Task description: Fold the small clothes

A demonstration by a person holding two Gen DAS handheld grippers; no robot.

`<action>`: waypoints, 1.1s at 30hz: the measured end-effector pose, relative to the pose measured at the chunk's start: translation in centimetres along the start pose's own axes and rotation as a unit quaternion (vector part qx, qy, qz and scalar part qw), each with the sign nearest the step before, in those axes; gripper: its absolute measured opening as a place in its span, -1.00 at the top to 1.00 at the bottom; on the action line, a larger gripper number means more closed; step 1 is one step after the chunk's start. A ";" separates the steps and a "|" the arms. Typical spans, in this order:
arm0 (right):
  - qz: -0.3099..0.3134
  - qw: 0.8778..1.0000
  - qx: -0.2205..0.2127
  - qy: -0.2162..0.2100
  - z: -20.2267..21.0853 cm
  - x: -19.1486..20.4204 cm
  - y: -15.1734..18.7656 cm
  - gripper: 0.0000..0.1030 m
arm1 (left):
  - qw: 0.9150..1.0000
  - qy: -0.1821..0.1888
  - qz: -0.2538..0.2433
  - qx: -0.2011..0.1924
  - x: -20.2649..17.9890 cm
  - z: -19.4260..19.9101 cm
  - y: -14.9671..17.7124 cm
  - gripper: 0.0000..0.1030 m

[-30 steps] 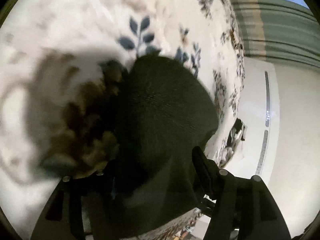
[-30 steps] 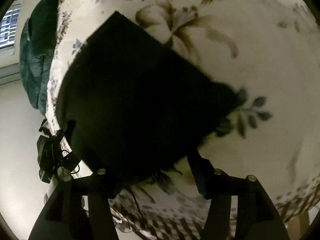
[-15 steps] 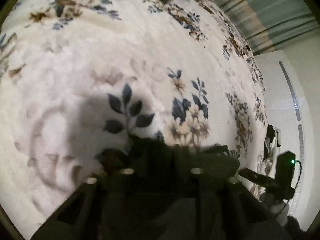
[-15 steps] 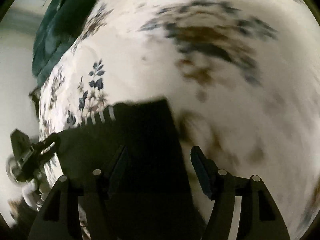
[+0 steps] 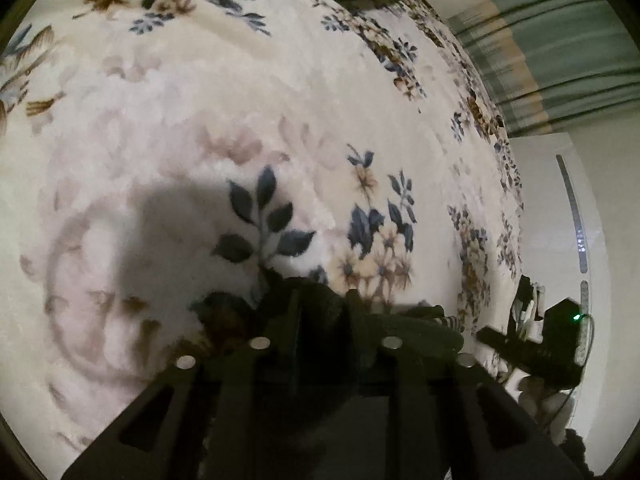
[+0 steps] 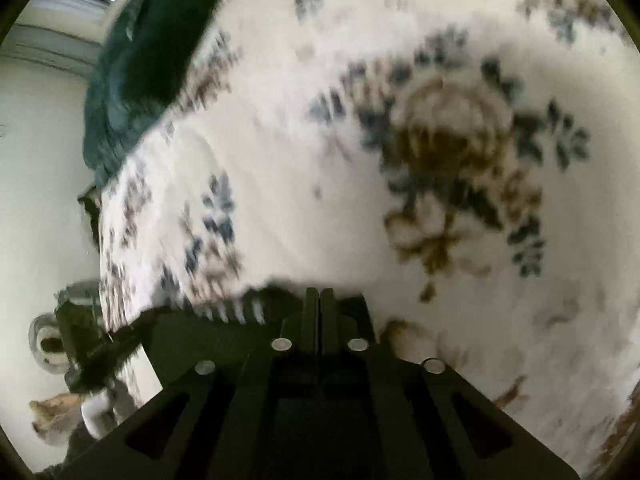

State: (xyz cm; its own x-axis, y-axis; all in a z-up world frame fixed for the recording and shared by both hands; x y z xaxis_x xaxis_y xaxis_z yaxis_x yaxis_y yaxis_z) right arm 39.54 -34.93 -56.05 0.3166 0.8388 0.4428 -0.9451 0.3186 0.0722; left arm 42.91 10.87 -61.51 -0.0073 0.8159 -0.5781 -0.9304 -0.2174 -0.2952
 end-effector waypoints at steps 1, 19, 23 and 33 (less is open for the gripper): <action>0.007 1.000 0.014 0.002 -0.7 -0.2 0.5 0.11 | 1.000 0.003 0.004 -0.001 0.0 0.0 0.0 0.32; 0.016 0.998 -0.059 0.022 -0.9 1.6 -1.4 0.91 | 1.000 -0.022 0.005 0.006 0.1 -0.9 0.0 0.64; -0.020 0.999 0.012 0.031 -2.9 -0.1 -1.1 0.70 | 0.999 0.006 0.037 -0.001 0.4 0.2 0.1 0.13; -0.088 0.994 0.060 0.003 2.6 -6.6 9.0 -0.07 | 0.997 -0.068 -0.007 0.018 -0.3 6.2 8.9 -0.21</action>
State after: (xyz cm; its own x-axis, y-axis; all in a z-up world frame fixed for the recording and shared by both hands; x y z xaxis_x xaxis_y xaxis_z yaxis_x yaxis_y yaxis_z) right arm 28.74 -38.78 -56.00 0.4776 0.7777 0.4087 -0.8780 0.4059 0.2536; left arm 32.39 12.00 -59.17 -0.0426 0.8845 -0.4645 -0.9434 -0.1888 -0.2729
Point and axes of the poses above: each gripper's, at about its wrist camera, not at the fingertips, and z roughly against the way its jaws point, x to its left, y to its underside, the point moved 10 cm from there along -z, roughly the way its jaws point, and after that the axes turned 14 degrees about -z, right-handed, at the moved point
